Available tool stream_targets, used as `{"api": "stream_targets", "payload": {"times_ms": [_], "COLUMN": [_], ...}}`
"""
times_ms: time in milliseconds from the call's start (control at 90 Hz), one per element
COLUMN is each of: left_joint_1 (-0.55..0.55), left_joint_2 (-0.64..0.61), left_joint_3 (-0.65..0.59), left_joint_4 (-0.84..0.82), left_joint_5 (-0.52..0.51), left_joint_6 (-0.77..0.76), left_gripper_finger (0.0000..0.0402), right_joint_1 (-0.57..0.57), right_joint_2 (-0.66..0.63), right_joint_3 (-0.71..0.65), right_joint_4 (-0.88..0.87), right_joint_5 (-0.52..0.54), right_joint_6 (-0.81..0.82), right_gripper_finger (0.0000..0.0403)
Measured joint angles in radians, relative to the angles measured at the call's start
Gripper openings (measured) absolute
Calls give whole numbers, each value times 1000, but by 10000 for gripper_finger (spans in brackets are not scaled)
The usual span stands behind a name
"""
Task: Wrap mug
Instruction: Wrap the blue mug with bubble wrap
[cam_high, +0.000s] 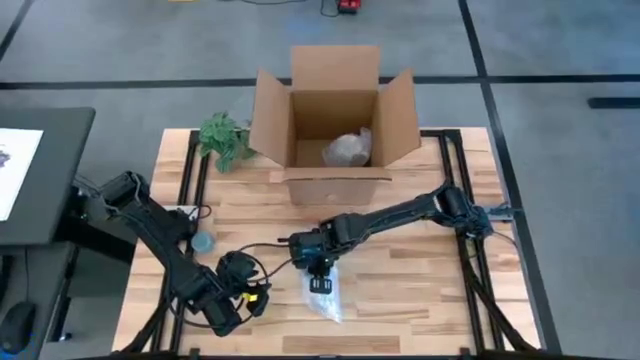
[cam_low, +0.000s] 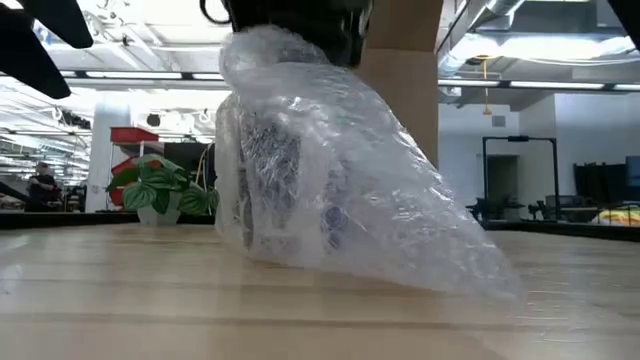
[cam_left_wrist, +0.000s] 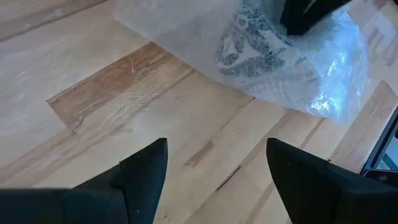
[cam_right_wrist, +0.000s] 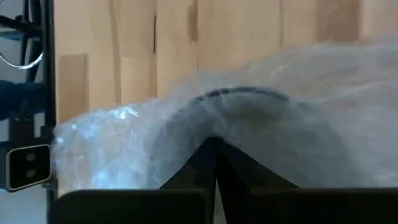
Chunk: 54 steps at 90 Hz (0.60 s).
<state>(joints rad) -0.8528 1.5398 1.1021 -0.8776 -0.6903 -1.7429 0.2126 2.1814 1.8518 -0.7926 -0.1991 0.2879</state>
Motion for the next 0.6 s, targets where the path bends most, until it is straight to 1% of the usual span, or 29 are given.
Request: {"api": "stream_targets", "payload": {"times_ms": [200,322,478,600], "left_joint_1": [0,0,0,0], "left_joint_2": [0,0,0,0], "left_joint_3": [0,0,0,0], "left_joint_4": [0,0,-1,0], "left_joint_5": [-7,-8,-7,-7], "left_joint_6": [-6,-8,-9,-8], "left_gripper_finger": [251,251,251,251], "right_joint_1": [-10,-12,-12,-12], "right_joint_2": [-11,-10,-7,-4], "right_joint_3": [-103,-110,-37,62], "right_joint_4": [104,107,19,-49], "right_joint_5": [-5,-6,-6,-5], "right_joint_6": [19,26,44,45], "right_gripper_finger": [0,0,0,0]}}
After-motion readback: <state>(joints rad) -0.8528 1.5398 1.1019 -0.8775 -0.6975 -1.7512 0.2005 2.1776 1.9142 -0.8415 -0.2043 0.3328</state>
